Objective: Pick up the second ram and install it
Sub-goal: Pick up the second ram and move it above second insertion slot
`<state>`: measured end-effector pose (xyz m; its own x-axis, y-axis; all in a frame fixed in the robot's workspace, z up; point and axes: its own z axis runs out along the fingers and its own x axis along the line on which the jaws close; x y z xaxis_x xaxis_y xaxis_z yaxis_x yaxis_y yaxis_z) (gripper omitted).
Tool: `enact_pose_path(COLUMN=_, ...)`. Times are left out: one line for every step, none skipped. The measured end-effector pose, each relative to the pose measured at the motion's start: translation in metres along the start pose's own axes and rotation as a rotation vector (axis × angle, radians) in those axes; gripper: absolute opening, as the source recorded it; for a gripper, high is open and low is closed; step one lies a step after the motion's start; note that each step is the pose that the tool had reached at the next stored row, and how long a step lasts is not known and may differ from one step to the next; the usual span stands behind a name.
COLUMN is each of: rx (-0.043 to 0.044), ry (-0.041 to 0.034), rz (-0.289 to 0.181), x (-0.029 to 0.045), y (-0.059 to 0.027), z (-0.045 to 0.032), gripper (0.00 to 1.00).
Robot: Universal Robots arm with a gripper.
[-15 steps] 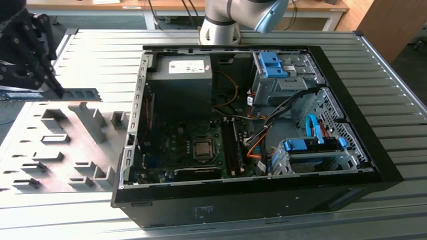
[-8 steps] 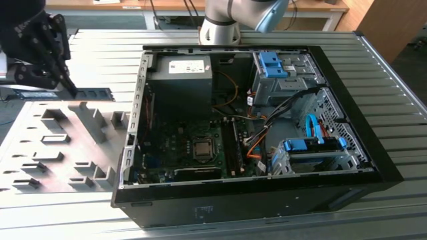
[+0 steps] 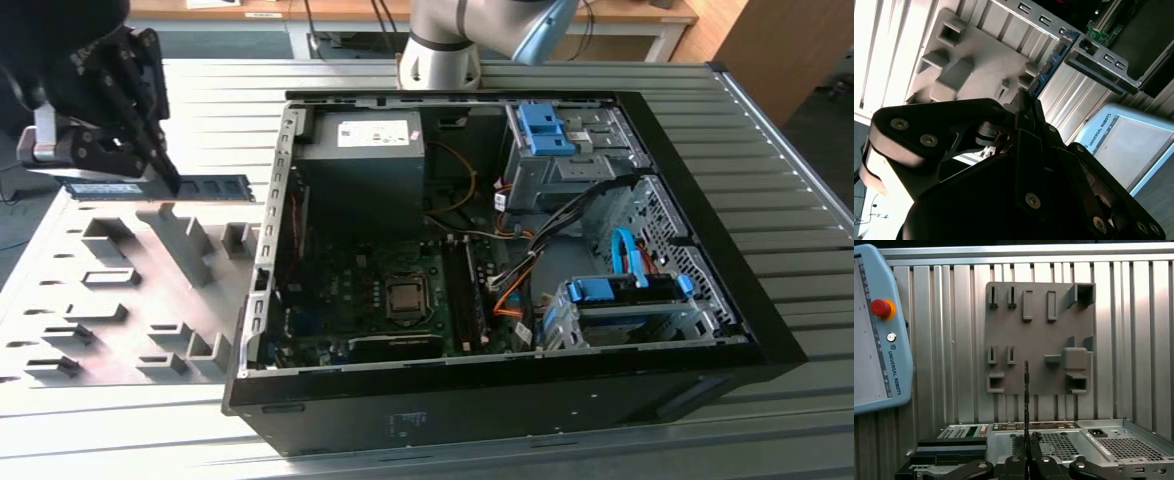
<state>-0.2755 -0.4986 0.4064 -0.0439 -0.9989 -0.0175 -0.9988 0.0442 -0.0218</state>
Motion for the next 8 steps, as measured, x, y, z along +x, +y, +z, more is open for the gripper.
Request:
enact_pose_path(rx=0.0000, ry=0.0000, rz=0.000, x=-0.0001, y=-0.0024, z=0.0001, gripper=0.14)
enact_pose_path(rx=-0.0001, ry=0.0001, rz=0.000, x=-0.0002, y=-0.0048, z=0.0001, gripper=0.14)
enact_pose_path(rx=-0.0002, ry=0.0001, rz=0.000, x=-0.0003, y=-0.0073, z=0.0001, gripper=0.14)
enact_pose_path(rx=-0.0002, ry=0.0000, rz=0.000, x=-0.0005, y=-0.0099, z=0.0002, gripper=0.14)
enact_pose_path(rx=-0.0003, ry=0.0001, rz=0.000, x=-0.0006, y=-0.0125, z=0.0002, gripper=0.14)
enact_pose_path(rx=-0.0004, ry=0.0002, rz=0.000, x=-0.0007, y=-0.0151, z=0.0003, gripper=0.14)
enact_pose_path(rx=-0.0004, ry=0.0001, rz=0.000, x=-0.0008, y=-0.0176, z=0.0004, gripper=0.14)
enact_pose_path(rx=-0.0004, ry=0.0001, rz=0.000, x=-0.0009, y=-0.0200, z=0.0004, gripper=0.14)
